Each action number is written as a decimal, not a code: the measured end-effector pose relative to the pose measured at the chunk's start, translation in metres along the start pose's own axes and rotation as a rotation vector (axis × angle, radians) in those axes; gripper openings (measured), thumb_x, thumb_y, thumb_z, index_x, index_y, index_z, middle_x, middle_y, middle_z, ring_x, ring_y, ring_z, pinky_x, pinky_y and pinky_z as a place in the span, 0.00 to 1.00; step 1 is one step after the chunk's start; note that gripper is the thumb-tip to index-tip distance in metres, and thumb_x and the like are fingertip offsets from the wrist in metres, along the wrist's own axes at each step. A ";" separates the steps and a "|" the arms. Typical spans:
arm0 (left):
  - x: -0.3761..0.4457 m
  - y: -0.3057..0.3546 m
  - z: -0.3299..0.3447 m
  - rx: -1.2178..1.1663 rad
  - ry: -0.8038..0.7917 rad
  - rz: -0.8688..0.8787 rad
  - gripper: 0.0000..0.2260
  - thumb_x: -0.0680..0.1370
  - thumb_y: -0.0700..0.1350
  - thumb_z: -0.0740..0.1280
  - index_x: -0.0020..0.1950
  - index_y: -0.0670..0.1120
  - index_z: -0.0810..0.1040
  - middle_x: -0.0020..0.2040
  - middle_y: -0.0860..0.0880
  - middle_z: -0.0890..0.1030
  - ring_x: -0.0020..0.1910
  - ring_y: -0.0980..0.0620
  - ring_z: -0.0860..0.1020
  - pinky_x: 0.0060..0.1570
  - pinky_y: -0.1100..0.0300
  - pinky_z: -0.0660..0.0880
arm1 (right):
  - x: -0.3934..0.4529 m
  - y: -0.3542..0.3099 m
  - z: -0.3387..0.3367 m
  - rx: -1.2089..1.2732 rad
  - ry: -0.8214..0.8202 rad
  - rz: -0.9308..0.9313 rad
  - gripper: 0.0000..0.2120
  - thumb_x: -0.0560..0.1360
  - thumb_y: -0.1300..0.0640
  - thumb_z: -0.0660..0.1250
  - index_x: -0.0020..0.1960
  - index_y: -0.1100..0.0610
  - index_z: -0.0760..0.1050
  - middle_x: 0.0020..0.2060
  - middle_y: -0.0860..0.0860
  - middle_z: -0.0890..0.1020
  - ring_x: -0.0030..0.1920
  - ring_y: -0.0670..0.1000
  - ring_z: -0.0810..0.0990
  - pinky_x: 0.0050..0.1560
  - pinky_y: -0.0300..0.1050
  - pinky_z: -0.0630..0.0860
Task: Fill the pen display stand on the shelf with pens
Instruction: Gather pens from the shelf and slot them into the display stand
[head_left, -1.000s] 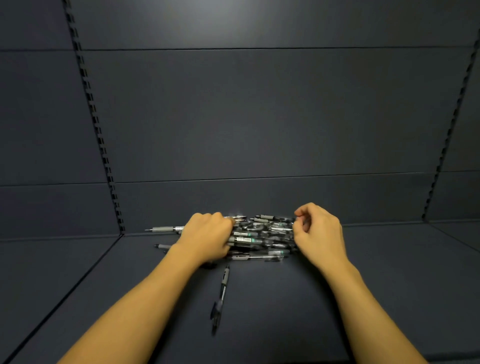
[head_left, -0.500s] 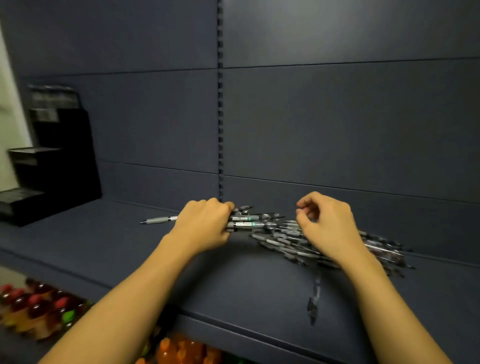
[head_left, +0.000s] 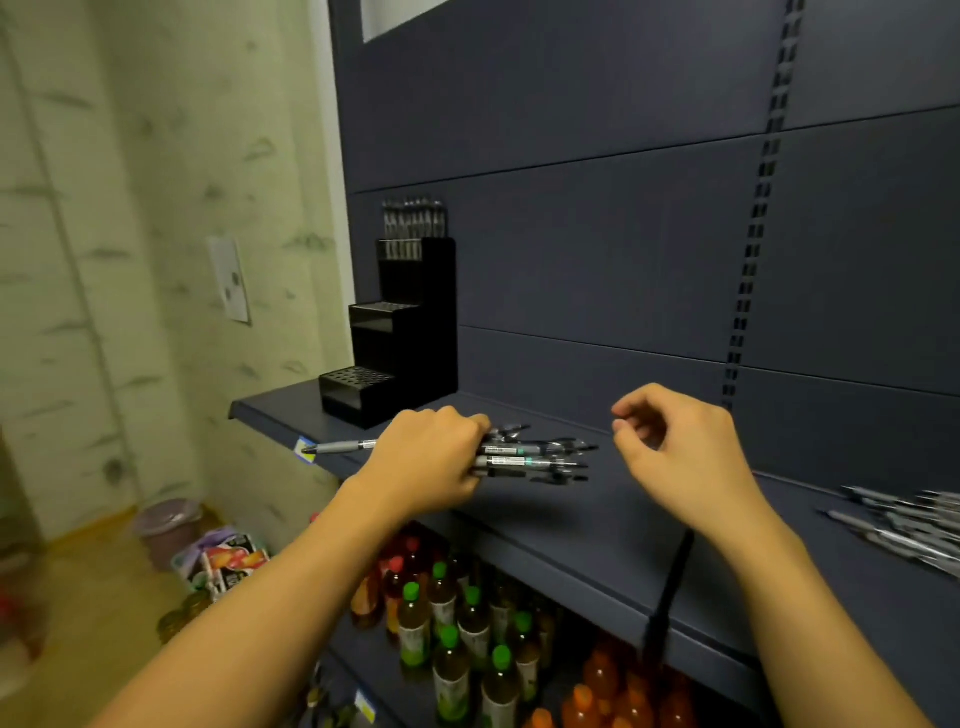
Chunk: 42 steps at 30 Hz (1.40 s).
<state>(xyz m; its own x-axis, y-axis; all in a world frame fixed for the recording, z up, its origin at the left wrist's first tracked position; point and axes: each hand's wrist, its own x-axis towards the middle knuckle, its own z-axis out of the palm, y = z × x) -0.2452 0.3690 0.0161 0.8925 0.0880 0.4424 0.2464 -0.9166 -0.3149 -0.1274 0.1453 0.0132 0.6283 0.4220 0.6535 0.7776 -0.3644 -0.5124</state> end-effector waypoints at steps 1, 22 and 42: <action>-0.007 -0.015 0.002 0.005 0.000 -0.006 0.09 0.77 0.52 0.62 0.48 0.52 0.62 0.40 0.50 0.70 0.44 0.43 0.78 0.37 0.54 0.64 | 0.002 -0.010 0.013 0.009 -0.006 -0.011 0.05 0.76 0.59 0.70 0.48 0.50 0.80 0.38 0.40 0.80 0.41 0.38 0.79 0.41 0.27 0.69; -0.006 -0.229 0.093 0.061 -0.025 -0.119 0.08 0.75 0.49 0.62 0.47 0.53 0.63 0.34 0.53 0.65 0.40 0.44 0.77 0.34 0.54 0.64 | 0.118 -0.088 0.216 0.114 -0.068 -0.134 0.08 0.76 0.60 0.71 0.47 0.47 0.78 0.38 0.41 0.81 0.41 0.40 0.80 0.42 0.29 0.71; 0.074 -0.362 0.162 -0.002 0.023 -0.084 0.07 0.75 0.50 0.64 0.48 0.53 0.66 0.43 0.48 0.80 0.41 0.44 0.79 0.34 0.56 0.65 | 0.227 -0.114 0.324 0.074 -0.085 -0.106 0.07 0.76 0.58 0.70 0.48 0.46 0.79 0.37 0.41 0.81 0.39 0.40 0.79 0.40 0.30 0.70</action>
<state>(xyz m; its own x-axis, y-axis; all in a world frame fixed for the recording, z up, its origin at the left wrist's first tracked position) -0.2072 0.7706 0.0265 0.8598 0.1559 0.4862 0.3196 -0.9070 -0.2744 -0.0668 0.5520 0.0393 0.5396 0.5248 0.6583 0.8374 -0.2533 -0.4844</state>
